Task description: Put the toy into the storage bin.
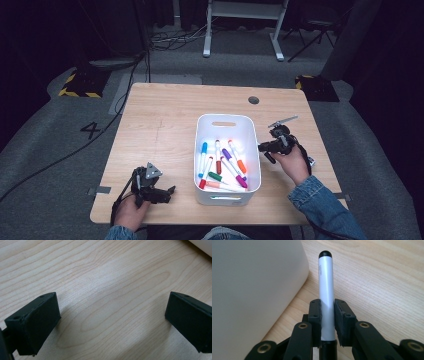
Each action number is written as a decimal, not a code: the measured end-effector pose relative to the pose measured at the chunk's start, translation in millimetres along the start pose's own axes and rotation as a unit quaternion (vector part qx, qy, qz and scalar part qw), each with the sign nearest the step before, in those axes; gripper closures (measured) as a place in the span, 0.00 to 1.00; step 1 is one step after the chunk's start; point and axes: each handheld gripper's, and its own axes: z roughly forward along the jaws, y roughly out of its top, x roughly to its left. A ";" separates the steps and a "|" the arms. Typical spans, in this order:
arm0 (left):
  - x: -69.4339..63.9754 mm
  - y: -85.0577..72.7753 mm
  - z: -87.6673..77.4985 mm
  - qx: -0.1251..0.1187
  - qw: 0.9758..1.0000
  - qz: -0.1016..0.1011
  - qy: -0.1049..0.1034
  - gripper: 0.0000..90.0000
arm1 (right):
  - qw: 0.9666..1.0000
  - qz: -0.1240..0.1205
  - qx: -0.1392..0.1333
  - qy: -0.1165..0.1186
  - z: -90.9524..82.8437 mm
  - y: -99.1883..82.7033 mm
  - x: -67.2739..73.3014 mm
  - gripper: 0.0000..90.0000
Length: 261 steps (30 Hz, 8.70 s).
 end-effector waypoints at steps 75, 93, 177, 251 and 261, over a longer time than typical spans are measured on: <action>0.4 0.5 -0.1 0.000 1.000 0.003 0.003 0.00 | 0.974 -0.138 -0.113 0.141 -112.6 16.4 130.4 0.85; 0.6 0.5 -0.1 -0.001 1.000 0.004 0.004 0.00 | 0.971 -0.150 -0.065 0.173 -86.6 3.5 148.2 0.85; 0.6 0.9 0.4 -0.002 1.000 0.005 0.003 0.00 | 0.993 -0.028 -0.104 -0.048 -124.0 -72.2 -39.4 0.00; 0.6 0.9 0.3 -0.002 1.000 0.005 0.003 0.00 | 0.994 -0.032 -0.013 -0.100 -60.8 -122.0 -77.2 0.27; 0.6 0.9 0.3 -0.002 1.000 0.005 0.003 0.00 | 0.995 -0.028 -0.018 -0.094 -63.6 -118.3 -71.1 0.28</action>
